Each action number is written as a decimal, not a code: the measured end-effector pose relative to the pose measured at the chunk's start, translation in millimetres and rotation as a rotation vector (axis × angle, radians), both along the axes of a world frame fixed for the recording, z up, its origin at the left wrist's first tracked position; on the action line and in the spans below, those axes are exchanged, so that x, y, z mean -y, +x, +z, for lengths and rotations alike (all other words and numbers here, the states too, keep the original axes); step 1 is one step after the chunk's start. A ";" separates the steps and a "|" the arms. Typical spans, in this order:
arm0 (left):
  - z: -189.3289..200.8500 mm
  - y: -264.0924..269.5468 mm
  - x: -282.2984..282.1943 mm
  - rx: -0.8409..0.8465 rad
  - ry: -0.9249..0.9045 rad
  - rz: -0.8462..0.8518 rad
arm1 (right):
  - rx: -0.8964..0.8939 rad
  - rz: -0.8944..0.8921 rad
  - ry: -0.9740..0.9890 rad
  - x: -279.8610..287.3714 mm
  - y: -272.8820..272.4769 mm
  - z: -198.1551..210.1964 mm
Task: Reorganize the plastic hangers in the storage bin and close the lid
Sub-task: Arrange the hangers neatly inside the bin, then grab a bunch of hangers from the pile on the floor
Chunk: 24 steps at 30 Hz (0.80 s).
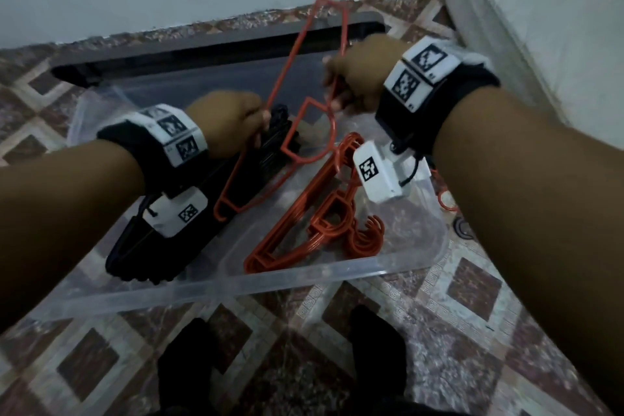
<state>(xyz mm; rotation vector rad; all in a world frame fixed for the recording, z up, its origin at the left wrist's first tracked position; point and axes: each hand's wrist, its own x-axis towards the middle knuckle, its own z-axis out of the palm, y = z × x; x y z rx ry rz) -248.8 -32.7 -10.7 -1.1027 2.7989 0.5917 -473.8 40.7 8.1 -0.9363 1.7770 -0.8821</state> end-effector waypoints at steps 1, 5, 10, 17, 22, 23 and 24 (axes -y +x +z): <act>-9.8 -0.2 -4.5 0.077 0.002 -0.015 | -0.025 0.015 0.092 2.1 -3.4 -15.2; -49.2 -5.8 -24.0 0.222 0.061 -0.072 | -0.164 0.026 0.206 0.5 -36.1 -34.4; -92.0 -32.8 -40.7 0.414 0.122 -0.121 | 0.128 -0.276 0.076 -9.7 -90.9 -15.0; -136.4 -59.1 -57.1 0.549 0.101 -0.128 | 0.202 -0.406 0.090 -47.7 -141.6 -13.6; -128.6 -58.4 -54.2 0.533 0.108 -0.060 | 0.090 -0.451 0.118 -67.9 -153.3 -16.3; -122.1 -59.8 -53.0 0.500 0.081 -0.038 | 0.080 -0.449 0.106 -72.6 -154.9 -16.0; -113.3 -62.2 -52.5 0.464 0.069 -0.017 | 0.060 -0.450 0.089 -77.5 -156.8 -14.9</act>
